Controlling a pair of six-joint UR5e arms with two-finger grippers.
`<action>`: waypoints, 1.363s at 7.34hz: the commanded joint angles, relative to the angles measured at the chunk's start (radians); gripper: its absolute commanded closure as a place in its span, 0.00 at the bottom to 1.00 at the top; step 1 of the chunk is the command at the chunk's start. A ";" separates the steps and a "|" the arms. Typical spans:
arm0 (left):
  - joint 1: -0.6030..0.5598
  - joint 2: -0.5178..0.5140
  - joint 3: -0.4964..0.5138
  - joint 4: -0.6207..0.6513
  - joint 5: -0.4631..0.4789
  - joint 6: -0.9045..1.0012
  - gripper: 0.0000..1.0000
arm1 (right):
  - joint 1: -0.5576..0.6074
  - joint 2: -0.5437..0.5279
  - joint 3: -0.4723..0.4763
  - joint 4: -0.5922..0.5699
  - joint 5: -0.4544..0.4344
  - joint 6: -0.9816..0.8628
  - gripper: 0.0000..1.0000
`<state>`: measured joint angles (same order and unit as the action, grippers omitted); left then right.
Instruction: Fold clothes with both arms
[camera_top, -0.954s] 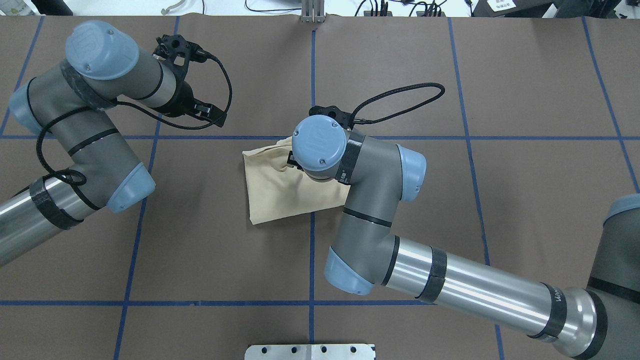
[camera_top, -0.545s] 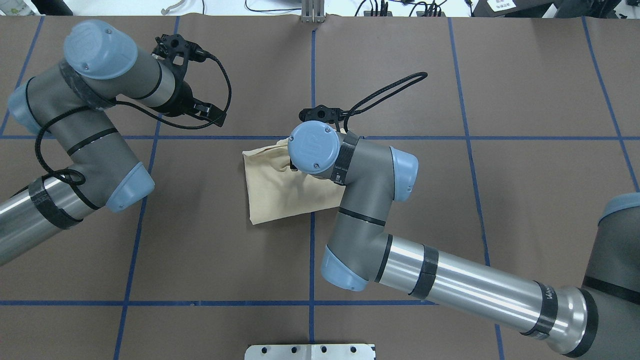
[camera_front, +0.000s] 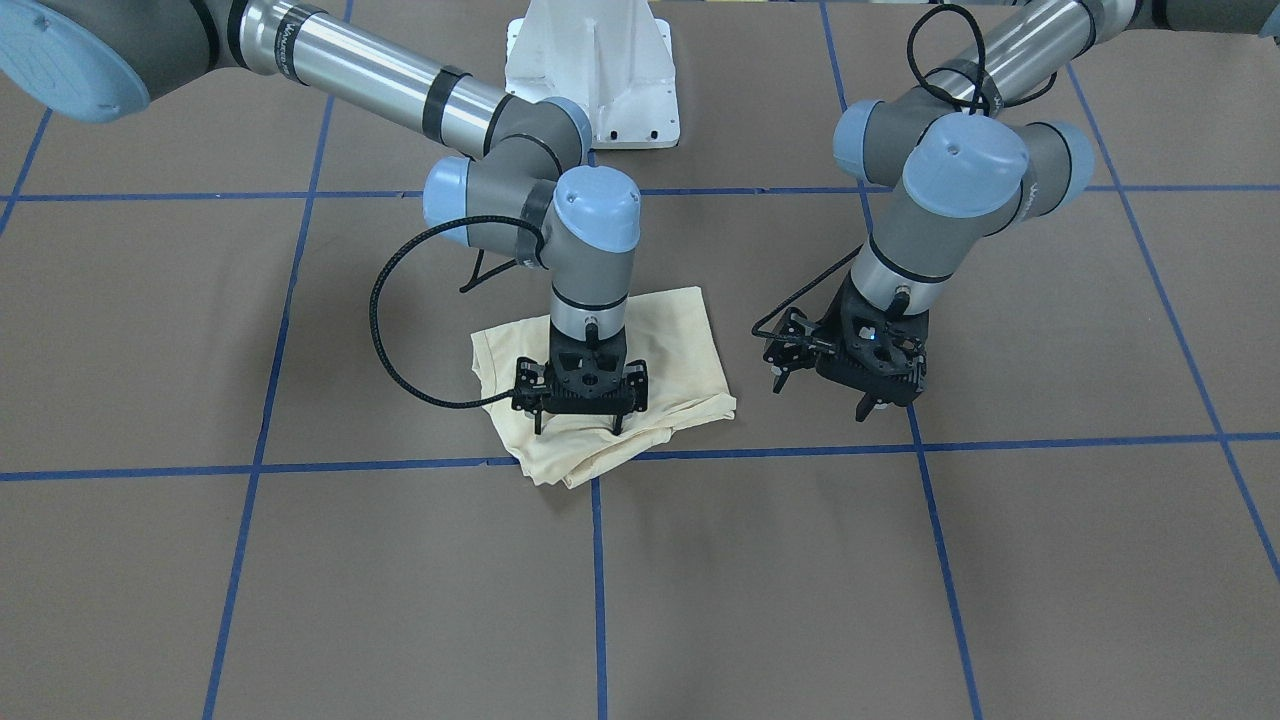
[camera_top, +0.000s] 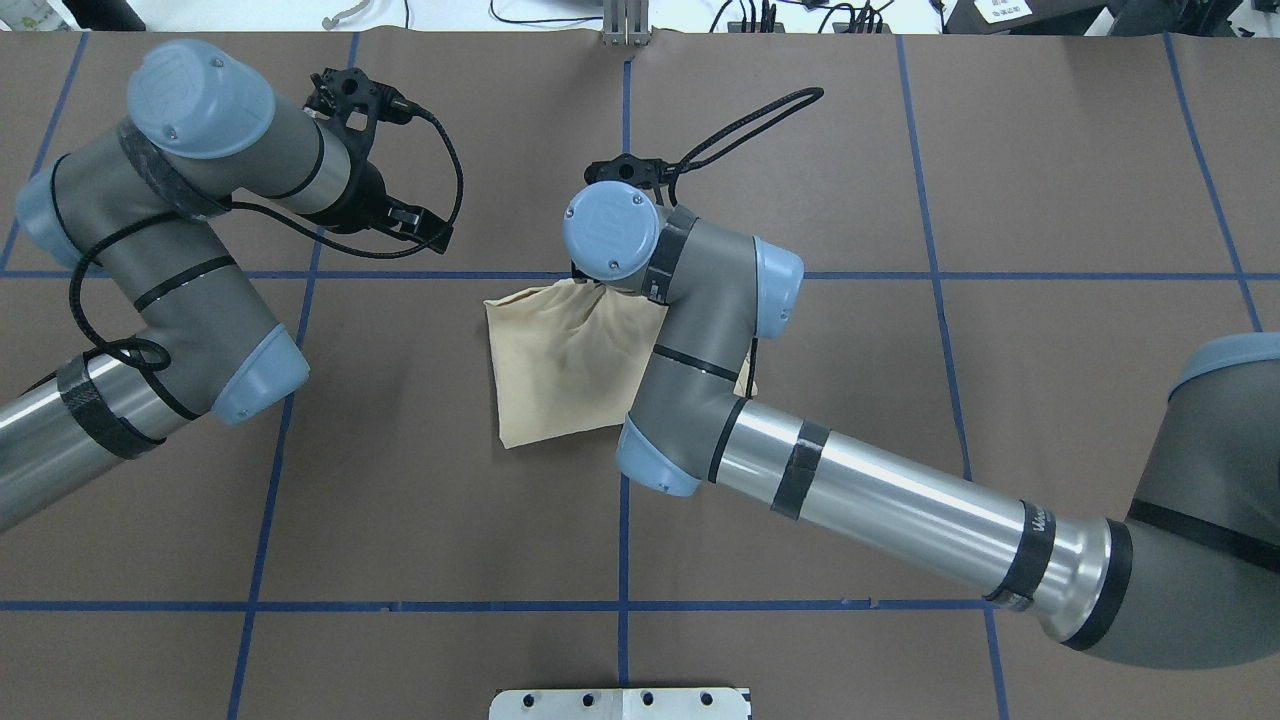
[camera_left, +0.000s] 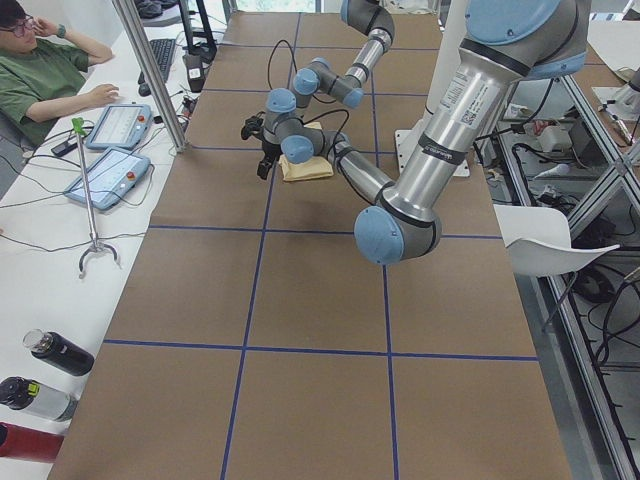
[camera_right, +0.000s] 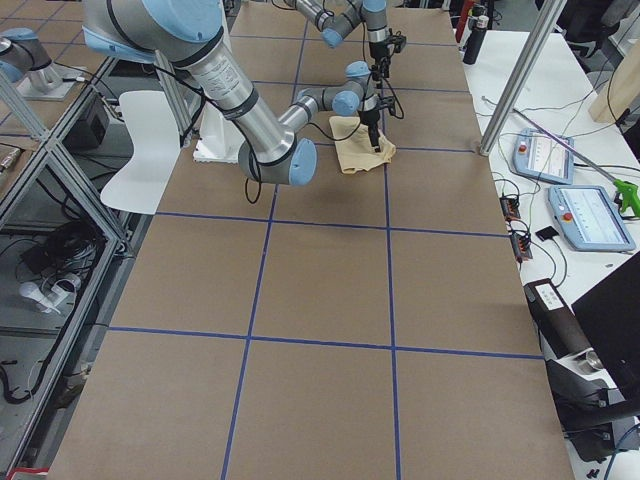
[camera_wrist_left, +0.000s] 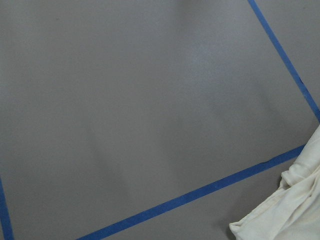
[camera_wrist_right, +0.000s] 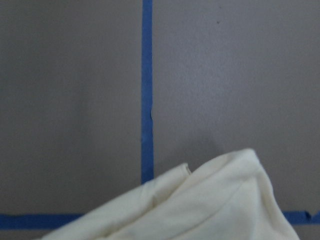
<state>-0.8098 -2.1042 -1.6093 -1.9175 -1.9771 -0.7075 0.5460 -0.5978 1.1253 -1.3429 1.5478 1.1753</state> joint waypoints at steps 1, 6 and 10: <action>0.000 0.001 -0.015 0.000 -0.002 -0.001 0.00 | 0.048 0.041 -0.097 0.111 -0.038 -0.009 0.01; -0.002 0.035 -0.058 0.003 0.000 -0.006 0.00 | 0.138 0.020 0.028 -0.060 0.158 -0.019 0.00; -0.111 0.151 -0.134 0.017 -0.029 0.191 0.00 | 0.286 -0.441 0.525 -0.271 0.242 -0.448 0.00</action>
<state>-0.8635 -2.0164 -1.7059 -1.9049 -1.9850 -0.6223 0.7671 -0.8855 1.5155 -1.5871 1.7447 0.8893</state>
